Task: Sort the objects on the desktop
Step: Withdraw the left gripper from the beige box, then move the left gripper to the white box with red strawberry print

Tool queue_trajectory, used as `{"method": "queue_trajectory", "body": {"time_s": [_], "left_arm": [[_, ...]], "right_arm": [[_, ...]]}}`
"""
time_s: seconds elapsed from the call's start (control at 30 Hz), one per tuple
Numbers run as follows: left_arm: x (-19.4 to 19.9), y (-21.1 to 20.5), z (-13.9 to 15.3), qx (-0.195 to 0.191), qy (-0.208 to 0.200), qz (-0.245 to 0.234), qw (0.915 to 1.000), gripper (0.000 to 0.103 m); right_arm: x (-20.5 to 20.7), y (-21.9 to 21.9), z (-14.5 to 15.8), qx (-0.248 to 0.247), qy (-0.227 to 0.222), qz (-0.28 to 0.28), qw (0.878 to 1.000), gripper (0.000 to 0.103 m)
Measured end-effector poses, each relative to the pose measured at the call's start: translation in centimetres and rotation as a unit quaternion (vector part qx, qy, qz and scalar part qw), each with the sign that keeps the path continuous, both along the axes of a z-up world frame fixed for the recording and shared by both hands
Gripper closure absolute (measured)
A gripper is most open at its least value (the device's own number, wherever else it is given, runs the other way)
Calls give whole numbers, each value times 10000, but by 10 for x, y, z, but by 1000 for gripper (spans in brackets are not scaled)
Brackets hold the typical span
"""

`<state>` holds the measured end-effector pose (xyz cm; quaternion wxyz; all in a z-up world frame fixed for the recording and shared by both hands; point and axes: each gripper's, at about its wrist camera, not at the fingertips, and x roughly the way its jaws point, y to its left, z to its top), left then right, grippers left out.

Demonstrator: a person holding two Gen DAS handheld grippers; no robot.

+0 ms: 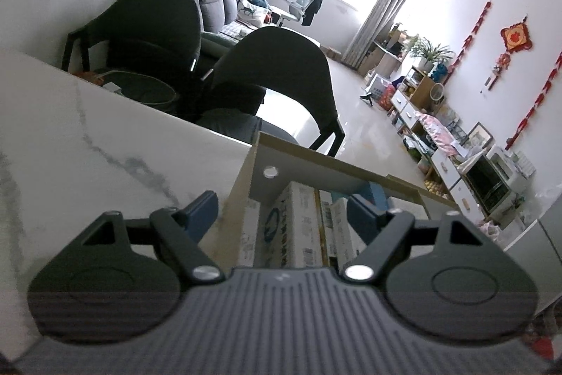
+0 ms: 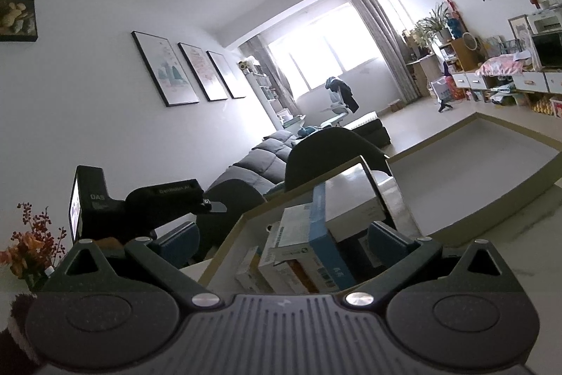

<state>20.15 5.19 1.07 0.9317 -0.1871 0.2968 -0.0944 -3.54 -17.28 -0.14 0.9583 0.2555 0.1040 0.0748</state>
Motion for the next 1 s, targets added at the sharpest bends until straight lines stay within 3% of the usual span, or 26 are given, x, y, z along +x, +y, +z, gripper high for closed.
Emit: {"method": "queue_trajectory", "body": {"time_s": [1.0], "left_arm": [[-61,67,-12,-100,-108,233,9996,19]], "right_arm": [[-24,49,21,-281,-190,485,9982,1]]}}
